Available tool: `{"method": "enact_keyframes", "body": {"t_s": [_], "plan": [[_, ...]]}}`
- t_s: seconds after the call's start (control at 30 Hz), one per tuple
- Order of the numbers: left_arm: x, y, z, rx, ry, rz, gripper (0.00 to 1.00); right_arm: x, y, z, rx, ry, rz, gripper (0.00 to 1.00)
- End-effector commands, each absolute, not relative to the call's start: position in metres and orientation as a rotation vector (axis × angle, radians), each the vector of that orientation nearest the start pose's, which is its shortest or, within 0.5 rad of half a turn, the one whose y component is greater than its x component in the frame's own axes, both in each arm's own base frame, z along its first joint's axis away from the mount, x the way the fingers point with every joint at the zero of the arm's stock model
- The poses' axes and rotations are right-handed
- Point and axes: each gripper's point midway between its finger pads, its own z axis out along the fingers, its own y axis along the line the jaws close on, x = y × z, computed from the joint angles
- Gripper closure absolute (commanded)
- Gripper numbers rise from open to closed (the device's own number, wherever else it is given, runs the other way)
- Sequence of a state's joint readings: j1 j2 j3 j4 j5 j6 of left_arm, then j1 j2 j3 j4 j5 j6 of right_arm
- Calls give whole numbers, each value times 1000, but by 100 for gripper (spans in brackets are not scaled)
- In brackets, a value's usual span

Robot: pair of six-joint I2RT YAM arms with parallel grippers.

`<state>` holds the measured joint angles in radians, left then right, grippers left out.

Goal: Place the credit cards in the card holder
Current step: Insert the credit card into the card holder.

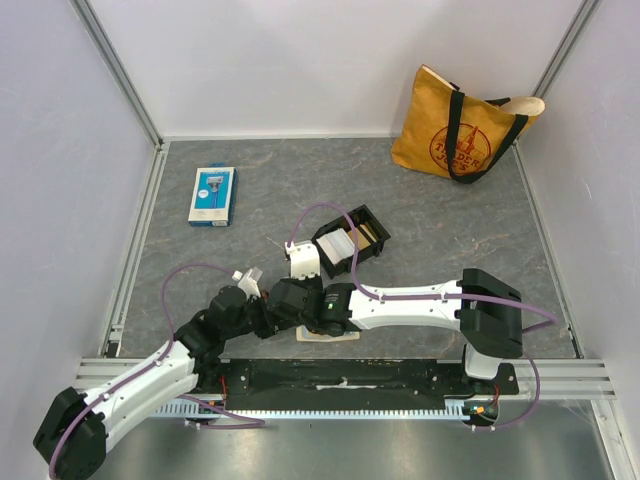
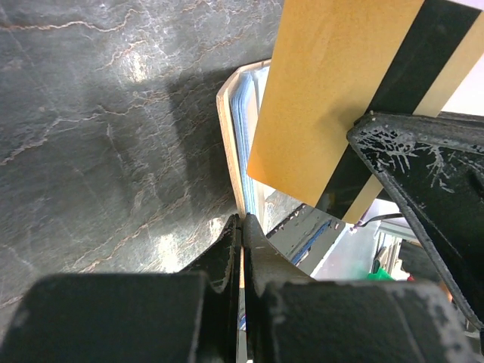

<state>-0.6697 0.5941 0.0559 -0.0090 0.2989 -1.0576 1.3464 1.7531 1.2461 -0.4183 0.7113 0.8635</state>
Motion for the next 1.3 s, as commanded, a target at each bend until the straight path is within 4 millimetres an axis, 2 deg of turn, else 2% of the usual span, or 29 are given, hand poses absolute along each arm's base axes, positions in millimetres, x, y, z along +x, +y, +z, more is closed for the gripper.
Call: {"method": "enact_keyframes", "body": {"t_s": [0.0,0.03,0.33,0.67,0.93,1.1,1.17,1.27], "plan": [[130,-218,74,-217,2320,-1320,98,185,392,111,-250,2201,279,100],[128,-216,69,-226,2346,-1305,98,186,389,110,-247,2201,264,100],[128,-217,72,-218,2340,-1306,98,186,376,100,-251,2211,206,100],[129,-218,79,-214,2327,-1313,98,195,354,115,-288,2156,30,100],[132,-220,85,-200,2319,-1317,98,194,342,118,-288,2151,-8,100],[130,-214,68,-239,2361,-1267,98,189,336,118,-266,2198,73,100],[130,-210,57,-261,2386,-1229,98,187,339,117,-235,2228,192,100],[128,-204,40,-292,2433,-1172,98,183,333,107,-189,2295,372,100]]}}
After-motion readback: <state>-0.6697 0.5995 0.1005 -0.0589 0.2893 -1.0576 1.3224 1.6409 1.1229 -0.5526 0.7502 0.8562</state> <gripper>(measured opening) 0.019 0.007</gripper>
